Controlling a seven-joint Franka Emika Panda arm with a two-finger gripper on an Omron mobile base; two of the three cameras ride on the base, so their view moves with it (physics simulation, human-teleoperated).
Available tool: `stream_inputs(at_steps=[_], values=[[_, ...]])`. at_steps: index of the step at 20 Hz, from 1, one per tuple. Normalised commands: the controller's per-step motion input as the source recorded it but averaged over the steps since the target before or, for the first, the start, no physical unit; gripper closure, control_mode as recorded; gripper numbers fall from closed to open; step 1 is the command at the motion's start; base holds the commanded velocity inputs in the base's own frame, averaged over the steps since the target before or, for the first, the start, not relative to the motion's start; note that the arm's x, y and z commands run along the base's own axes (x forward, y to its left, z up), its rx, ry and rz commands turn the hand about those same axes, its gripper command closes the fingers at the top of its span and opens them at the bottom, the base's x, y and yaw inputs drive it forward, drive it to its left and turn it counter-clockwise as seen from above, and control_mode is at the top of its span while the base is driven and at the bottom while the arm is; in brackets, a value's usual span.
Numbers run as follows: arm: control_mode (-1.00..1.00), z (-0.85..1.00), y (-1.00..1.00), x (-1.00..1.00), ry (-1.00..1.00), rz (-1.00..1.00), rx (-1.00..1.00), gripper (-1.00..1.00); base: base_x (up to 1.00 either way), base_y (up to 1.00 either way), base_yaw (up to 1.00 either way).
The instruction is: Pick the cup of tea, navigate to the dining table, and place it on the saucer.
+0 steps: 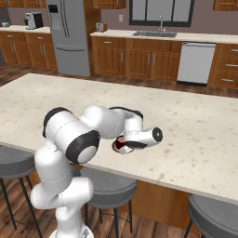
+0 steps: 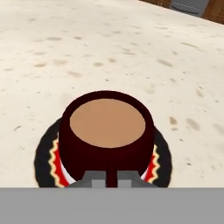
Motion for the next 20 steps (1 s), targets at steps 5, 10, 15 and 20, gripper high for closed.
stream_inputs(at_steps=[5, 10, 15, 20], values=[[-1.0, -0.14, 0.0, 0.08, 0.0, 0.0, -0.02, 1.0, 0.0, 0.0, 0.0], [-1.0, -0.03, 0.0, 0.0, 0.0, 0.0, -0.02, -1.0, 0.0, 0.0, 0.0], [-1.0, 0.0, 0.0, 0.0, 0.0, 0.0, -0.01, -1.0, 0.0, 0.0, 0.0], [-1.0, 0.11, 0.0, -0.03, 0.0, 0.0, -0.02, -1.0, 0.0, 0.0, 0.0]])
